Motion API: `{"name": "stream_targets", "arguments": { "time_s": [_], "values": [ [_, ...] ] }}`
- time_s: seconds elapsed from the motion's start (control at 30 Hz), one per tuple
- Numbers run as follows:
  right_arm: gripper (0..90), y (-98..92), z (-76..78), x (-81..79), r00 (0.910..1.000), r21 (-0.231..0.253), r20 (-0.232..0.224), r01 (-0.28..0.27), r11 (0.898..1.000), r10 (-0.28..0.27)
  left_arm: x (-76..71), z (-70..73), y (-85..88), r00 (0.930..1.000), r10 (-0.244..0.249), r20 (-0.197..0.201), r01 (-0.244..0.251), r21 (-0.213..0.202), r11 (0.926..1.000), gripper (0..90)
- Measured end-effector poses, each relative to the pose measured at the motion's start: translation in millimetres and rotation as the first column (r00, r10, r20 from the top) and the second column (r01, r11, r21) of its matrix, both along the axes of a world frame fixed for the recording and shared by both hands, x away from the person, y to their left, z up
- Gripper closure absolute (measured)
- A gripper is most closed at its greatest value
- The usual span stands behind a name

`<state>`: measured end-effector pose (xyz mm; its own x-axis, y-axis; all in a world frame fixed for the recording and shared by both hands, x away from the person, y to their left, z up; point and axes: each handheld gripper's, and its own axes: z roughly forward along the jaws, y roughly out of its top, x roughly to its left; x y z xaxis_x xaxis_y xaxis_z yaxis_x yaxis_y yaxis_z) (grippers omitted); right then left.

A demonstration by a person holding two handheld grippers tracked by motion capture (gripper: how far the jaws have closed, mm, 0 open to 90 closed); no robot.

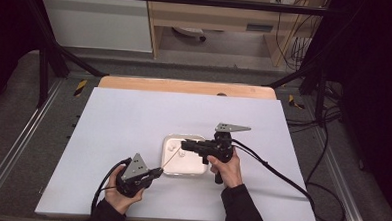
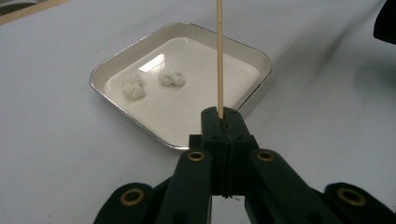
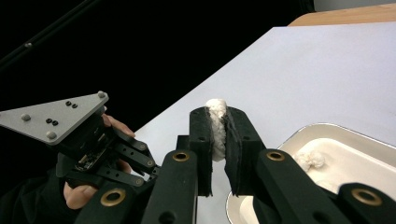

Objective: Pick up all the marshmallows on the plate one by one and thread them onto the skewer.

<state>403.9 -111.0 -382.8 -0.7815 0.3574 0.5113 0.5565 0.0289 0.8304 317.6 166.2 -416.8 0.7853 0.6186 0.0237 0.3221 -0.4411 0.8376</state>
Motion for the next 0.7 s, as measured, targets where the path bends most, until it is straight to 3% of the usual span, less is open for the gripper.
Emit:
{"name": "stream_targets", "arguments": {
  "time_s": [0.7],
  "values": [
    [82.2,2.7,-3.6,-3.7,0.9999,-0.019,0.003,-0.010,1.000,0.010,0.8,-1.9,-1.3,0.9999,0.015,-0.005,-0.015,0.014,0.9998,89.1]
  ]
}}
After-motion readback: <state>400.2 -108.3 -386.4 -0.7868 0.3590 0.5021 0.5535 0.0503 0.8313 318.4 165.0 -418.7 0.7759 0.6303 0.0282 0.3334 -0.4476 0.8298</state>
